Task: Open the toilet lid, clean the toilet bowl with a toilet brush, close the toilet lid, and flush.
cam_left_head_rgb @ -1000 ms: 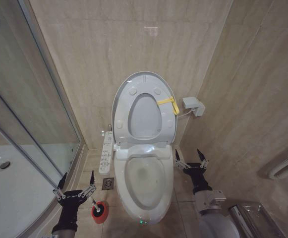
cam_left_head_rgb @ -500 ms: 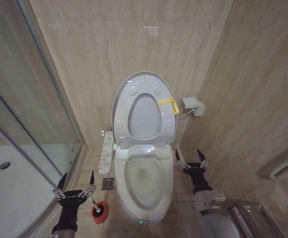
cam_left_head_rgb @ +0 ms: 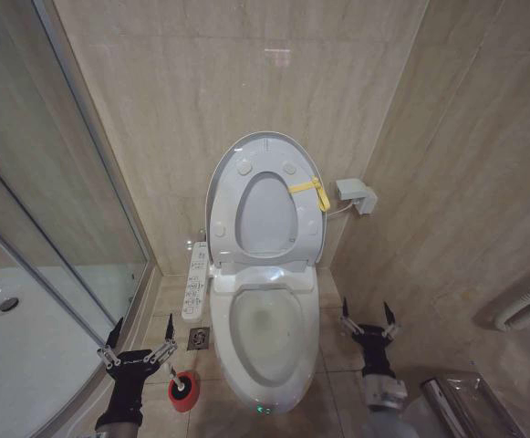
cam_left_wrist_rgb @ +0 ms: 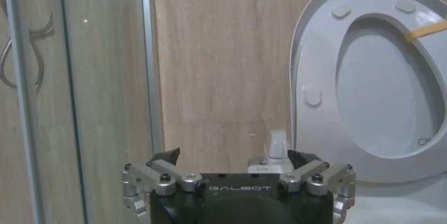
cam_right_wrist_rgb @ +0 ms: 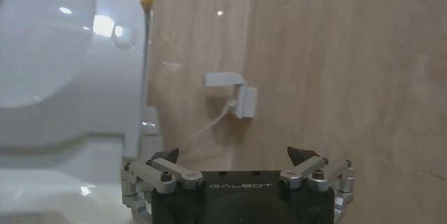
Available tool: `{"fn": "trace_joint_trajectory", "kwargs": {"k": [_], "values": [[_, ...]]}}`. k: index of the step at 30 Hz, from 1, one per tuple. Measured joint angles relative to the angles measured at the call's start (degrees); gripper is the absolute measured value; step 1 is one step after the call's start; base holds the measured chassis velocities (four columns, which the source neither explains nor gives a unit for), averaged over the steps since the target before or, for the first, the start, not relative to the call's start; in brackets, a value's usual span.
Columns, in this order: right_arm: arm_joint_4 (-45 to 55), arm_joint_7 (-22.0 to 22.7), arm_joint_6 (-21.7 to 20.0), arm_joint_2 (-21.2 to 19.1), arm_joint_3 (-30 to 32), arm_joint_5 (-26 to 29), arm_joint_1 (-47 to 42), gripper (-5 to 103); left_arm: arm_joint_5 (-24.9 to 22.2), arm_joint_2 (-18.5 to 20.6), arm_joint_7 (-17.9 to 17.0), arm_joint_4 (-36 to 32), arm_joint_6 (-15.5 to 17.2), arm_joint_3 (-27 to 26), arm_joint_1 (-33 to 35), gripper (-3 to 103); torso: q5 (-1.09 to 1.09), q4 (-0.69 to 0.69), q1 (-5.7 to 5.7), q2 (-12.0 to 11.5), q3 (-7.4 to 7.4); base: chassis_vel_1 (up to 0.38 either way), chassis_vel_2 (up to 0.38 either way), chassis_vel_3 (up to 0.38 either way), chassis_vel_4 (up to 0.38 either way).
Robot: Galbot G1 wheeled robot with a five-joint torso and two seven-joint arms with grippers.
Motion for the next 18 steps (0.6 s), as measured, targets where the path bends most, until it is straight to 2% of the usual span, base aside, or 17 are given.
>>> {"fn": "trace_joint_trajectory", "kwargs": {"k": [2, 3, 6, 18], "values": [[-3.83, 1.52, 3.58, 0.66, 0.68, -1.57, 0.19, 100, 0.0, 0.0, 0.0, 0.0, 0.0, 0.0, 0.0, 100, 0.01, 0.0, 0.0, 0.0, 0.0, 0.0, 0.0, 0.0, 0.0], [-3.83, 1.52, 3.58, 0.66, 0.68, -1.57, 0.19, 100, 0.0, 0.0, 0.0, 0.0, 0.0, 0.0, 0.0, 100, 0.01, 0.0, 0.0, 0.0, 0.0, 0.0, 0.0, 0.0, 0.0], [-8.73, 3.5, 8.15, 1.52, 1.55, -3.55, 0.45, 100, 0.0, 0.0, 0.0, 0.0, 0.0, 0.0, 0.0, 100, 0.02, -0.01, 0.0, 0.0, 0.0, 0.0, 0.0, 0.0, 0.0], [-9.37, 3.8, 9.11, 1.67, 1.67, -3.83, 0.59, 100, 0.0, 0.0, 0.0, 0.0, 0.0, 0.0, 0.0, 100, 0.0, 0.0, 0.0, 0.0, 0.0, 0.0, 0.0, 0.0, 0.0]]}}
